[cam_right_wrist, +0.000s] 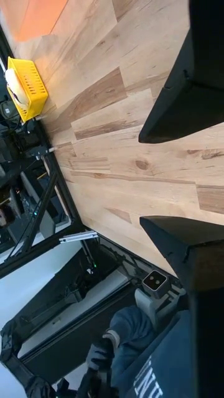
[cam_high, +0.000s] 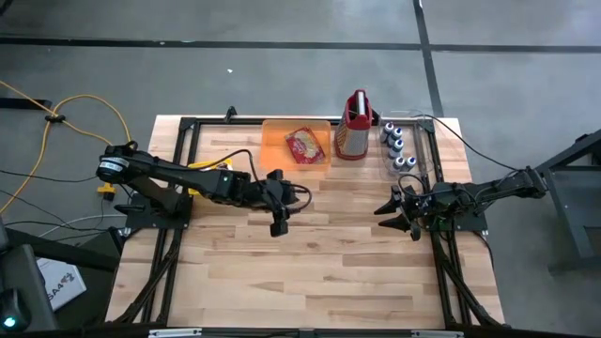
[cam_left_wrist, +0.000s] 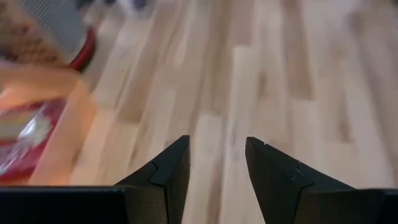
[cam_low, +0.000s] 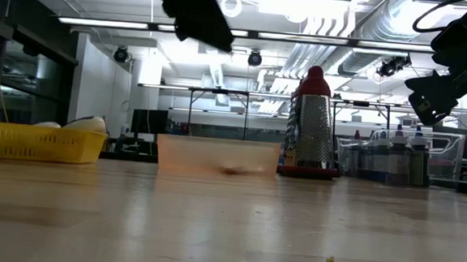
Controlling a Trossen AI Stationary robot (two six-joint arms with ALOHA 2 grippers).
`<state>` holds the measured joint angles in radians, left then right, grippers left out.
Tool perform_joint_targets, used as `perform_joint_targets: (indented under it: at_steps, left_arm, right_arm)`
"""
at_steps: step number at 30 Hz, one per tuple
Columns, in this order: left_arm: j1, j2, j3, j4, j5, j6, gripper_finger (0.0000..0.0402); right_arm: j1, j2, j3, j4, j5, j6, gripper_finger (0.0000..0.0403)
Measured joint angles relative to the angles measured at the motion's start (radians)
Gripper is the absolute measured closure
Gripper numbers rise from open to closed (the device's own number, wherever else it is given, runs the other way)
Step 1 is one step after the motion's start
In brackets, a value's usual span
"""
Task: Pick & Place Food Item
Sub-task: Return to Home Position
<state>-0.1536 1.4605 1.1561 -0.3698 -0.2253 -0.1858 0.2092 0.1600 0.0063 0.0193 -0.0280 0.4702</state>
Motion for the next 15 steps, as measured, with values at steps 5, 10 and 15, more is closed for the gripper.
perform_joint_targets:
  at_steps: [5,10,15]
  left_arm:
    - [-0.047,0.0,0.0,0.076,0.034,0.063,0.0254]
    - [-0.058,-0.058,0.0,0.088,0.033,0.094,0.0254]
    - [-0.03,-0.124,0.0,0.087,0.038,0.118,0.0254]
  right_arm:
    - [0.0,0.0,0.0,0.0,0.0,0.0,0.0213]
    - [0.0,0.0,0.0,0.001,0.0,0.0,0.0213]
    - [0.0,0.0,0.0,0.004,-0.001,0.0,0.0213]
